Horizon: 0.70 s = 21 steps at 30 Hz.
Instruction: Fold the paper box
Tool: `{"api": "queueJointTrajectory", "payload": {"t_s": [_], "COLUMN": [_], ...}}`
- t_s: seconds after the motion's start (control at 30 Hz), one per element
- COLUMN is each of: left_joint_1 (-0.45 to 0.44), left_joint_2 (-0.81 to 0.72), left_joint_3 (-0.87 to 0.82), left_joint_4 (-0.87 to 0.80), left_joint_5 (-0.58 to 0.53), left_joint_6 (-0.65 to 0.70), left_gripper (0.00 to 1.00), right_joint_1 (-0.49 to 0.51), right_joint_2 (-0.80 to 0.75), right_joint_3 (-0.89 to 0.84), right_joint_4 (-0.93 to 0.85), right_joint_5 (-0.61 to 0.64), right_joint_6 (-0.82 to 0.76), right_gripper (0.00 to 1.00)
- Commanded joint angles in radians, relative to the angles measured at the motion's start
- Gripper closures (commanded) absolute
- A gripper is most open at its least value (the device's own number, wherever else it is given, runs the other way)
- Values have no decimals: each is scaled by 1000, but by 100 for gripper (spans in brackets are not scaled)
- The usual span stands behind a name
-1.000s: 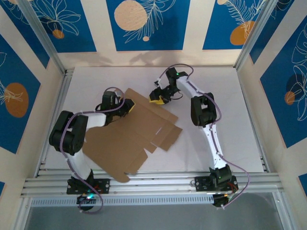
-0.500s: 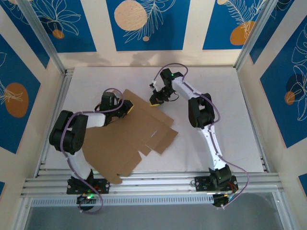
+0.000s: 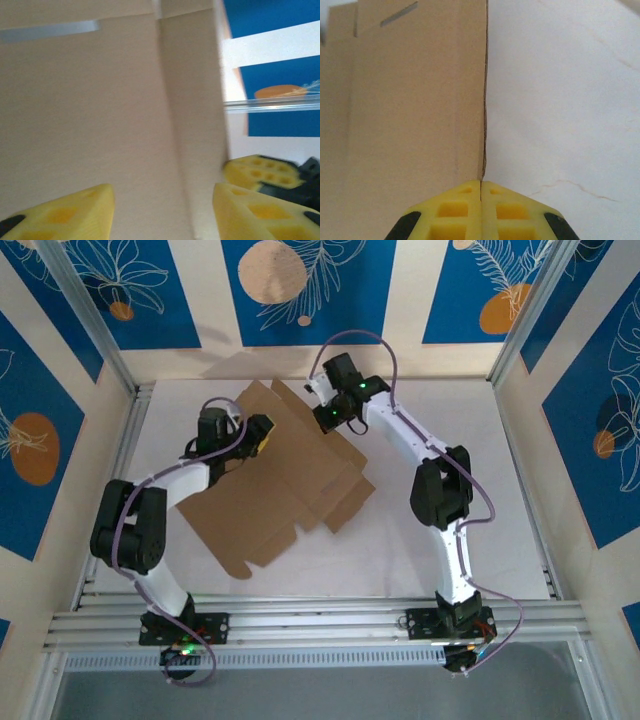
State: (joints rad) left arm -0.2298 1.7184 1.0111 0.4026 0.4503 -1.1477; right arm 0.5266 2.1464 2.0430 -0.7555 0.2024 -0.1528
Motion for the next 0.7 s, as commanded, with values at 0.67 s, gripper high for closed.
{"api": "queueJointTrajectory", "payload": {"t_s": [0.67], "left_joint_1": [-69], "left_joint_2": [168], "left_joint_3": [408], "left_joint_4": [-287], "left_joint_5": [-14], "left_joint_6": [-53], "left_gripper": [35], "right_joint_1": [191], "right_joint_2": [-172], "right_joint_3": [-188], "right_joint_4": [459], "right_joint_5": [430], "right_joint_6": [-348], "right_gripper": [100]}}
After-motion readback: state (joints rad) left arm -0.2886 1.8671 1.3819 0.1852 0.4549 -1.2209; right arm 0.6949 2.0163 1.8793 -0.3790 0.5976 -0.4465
